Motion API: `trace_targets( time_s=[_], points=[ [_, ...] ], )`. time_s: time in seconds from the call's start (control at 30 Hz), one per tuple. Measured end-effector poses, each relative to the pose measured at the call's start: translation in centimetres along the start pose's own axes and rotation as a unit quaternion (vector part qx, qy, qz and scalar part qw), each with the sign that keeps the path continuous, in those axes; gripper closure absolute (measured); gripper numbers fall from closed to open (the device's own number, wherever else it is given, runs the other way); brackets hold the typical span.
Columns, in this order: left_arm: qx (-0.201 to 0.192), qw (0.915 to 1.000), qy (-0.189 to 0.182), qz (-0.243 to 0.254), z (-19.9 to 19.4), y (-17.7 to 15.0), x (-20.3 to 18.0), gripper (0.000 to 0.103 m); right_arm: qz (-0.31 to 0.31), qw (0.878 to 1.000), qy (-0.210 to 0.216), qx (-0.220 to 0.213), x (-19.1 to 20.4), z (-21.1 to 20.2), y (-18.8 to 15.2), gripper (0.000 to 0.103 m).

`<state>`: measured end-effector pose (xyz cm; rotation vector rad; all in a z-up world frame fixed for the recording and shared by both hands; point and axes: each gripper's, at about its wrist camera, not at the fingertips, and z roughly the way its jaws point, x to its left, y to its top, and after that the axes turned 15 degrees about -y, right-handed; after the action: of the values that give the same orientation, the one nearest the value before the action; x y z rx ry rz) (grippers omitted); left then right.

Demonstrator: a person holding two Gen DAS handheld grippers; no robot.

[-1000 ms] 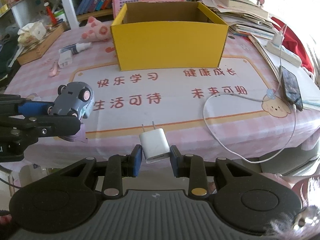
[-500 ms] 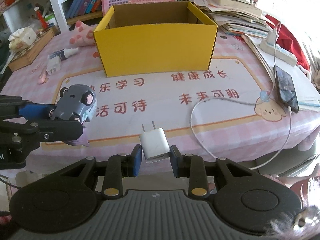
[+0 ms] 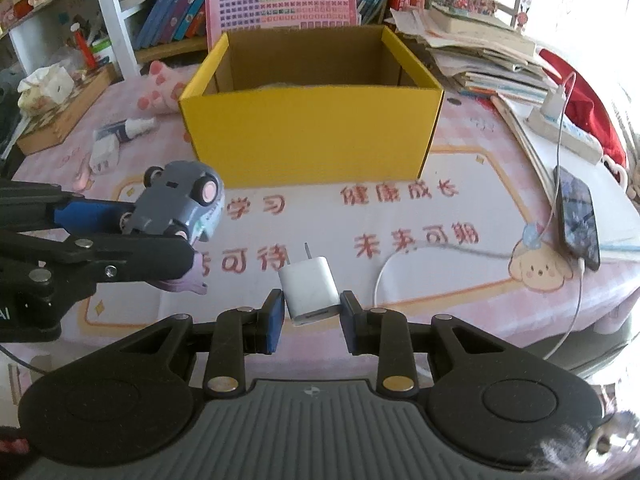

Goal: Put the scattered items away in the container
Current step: 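Carry the toy car and white charger over the yellow box with both tools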

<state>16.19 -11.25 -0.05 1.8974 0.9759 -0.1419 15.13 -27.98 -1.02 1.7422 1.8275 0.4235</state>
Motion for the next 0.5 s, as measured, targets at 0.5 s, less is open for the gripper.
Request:
trace_targets(
  time_s=[0.5],
  points=[
    [-0.05, 0.9974, 0.042, 0.031, 0.6, 5.9, 0.7, 0.059, -0.022, 0.997, 0.024, -0.066, -1.9, 0.5, 7.1, 0.075]
  ],
)
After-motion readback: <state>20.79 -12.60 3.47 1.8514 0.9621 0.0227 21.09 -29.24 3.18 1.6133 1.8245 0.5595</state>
